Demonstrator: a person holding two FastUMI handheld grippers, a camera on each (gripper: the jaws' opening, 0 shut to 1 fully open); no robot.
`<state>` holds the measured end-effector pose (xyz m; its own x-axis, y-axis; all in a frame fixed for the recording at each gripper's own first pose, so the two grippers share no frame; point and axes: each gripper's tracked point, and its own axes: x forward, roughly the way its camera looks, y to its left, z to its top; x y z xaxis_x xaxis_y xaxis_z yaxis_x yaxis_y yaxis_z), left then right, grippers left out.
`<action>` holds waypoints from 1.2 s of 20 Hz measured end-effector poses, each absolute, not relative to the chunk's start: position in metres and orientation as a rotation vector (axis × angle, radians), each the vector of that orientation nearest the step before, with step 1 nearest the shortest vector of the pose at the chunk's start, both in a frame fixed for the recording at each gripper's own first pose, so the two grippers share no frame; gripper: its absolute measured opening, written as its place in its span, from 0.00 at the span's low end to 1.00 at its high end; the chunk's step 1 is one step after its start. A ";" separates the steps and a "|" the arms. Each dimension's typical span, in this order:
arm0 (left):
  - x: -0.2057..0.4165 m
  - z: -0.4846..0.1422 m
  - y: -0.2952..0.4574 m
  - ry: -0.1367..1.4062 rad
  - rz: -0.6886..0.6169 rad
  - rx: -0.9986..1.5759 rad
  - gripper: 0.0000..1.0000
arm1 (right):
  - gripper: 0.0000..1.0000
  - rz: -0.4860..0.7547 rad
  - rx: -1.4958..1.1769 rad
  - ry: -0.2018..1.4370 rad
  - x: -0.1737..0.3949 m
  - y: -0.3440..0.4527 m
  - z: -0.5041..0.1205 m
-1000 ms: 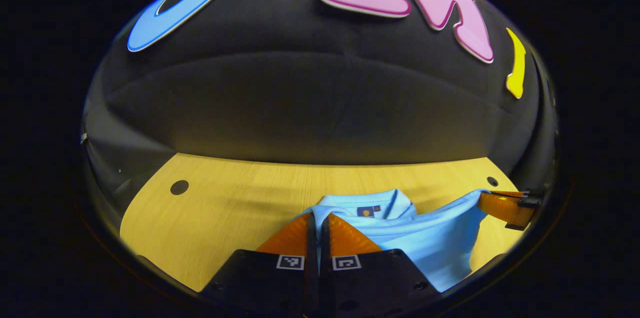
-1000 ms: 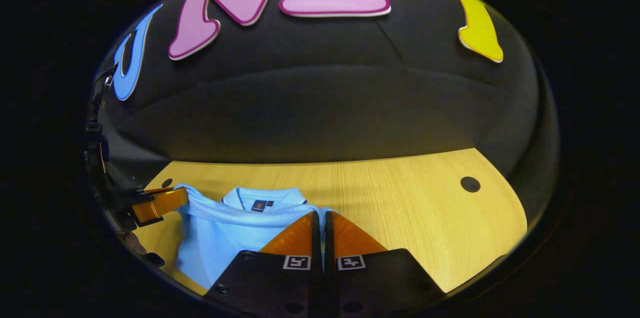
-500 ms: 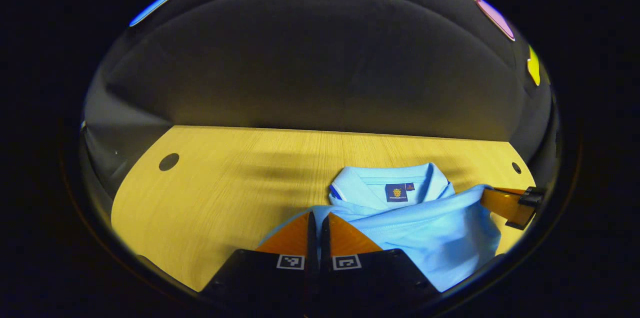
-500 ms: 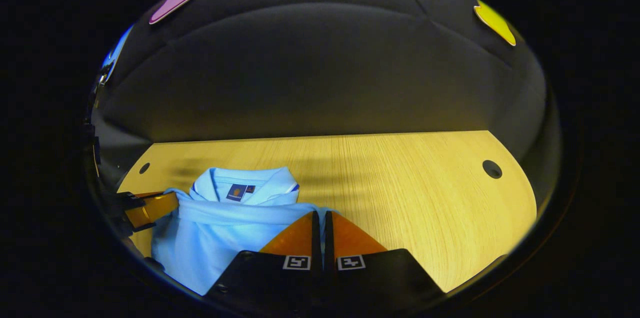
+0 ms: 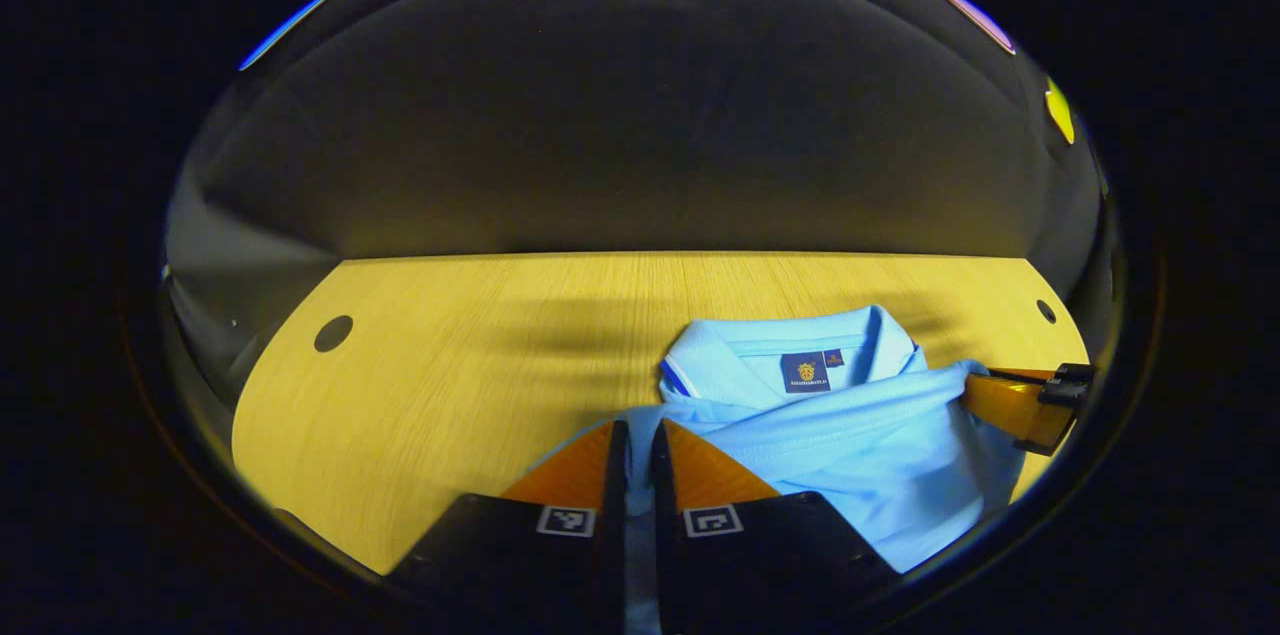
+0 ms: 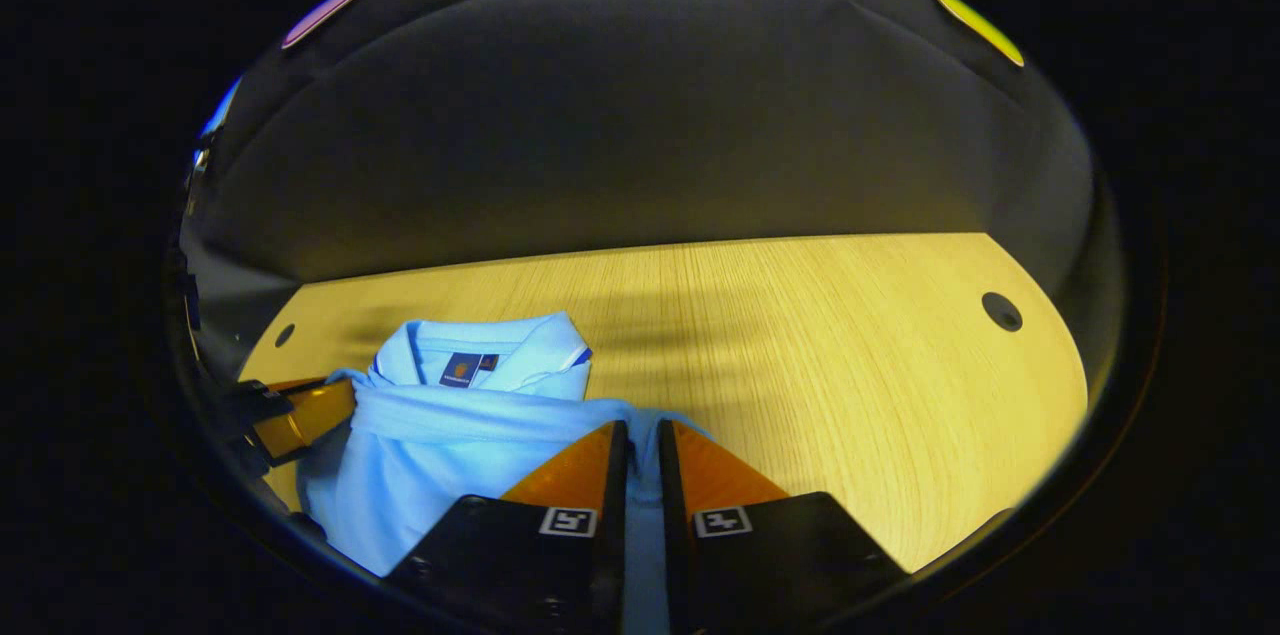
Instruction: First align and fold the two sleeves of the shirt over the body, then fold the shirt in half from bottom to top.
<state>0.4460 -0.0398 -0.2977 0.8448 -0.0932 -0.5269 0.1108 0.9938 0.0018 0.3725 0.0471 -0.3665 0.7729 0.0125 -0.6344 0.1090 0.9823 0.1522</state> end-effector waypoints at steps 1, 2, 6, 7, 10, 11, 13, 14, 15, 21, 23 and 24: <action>0.445 -0.298 -0.037 0.556 -0.102 0.039 0.28 | 0.27 -0.055 0.178 0.687 0.372 0.045 -0.367; 0.445 -0.299 -0.036 0.560 -0.107 0.040 0.39 | 0.23 -0.053 0.173 0.685 0.372 0.045 -0.366; 0.443 -0.299 -0.031 0.568 -0.097 0.046 0.58 | 0.54 -0.050 0.111 0.686 0.370 0.050 -0.365; 0.443 -0.298 -0.031 0.568 -0.098 0.045 0.64 | 0.67 -0.050 0.098 0.688 0.369 0.051 -0.366; 0.442 -0.296 -0.023 0.568 -0.082 0.070 0.68 | 0.81 -0.060 0.085 0.690 0.367 0.051 -0.364; 0.441 -0.295 -0.022 0.569 -0.079 0.074 0.88 | 0.82 -0.066 0.082 0.691 0.367 0.049 -0.362; 0.437 -0.290 -0.020 0.569 -0.076 0.078 0.90 | 0.97 -0.073 0.097 0.693 0.364 0.048 -0.356; 0.434 -0.285 -0.017 0.566 -0.066 0.079 0.91 | 0.98 -0.078 0.099 0.694 0.362 0.046 -0.353; 0.429 -0.277 -0.014 0.552 -0.057 0.076 0.92 | 0.98 -0.080 0.099 0.690 0.359 0.044 -0.346; 0.378 -0.197 -0.005 0.411 -0.077 0.040 0.92 | 0.98 -0.054 0.054 0.529 0.333 0.040 -0.255; 0.351 -0.163 -0.004 0.346 -0.091 0.025 0.92 | 0.98 -0.046 0.036 0.469 0.313 0.043 -0.218; 0.332 -0.145 -0.004 0.316 -0.101 0.007 0.91 | 0.98 -0.043 0.030 0.440 0.302 0.046 -0.199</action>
<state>0.3324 -0.0044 -0.1451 0.9455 -0.0978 -0.3105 0.1000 0.9949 -0.0089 0.3015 0.0461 -0.1989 0.9038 -0.0347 -0.4266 0.0476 0.9987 0.0195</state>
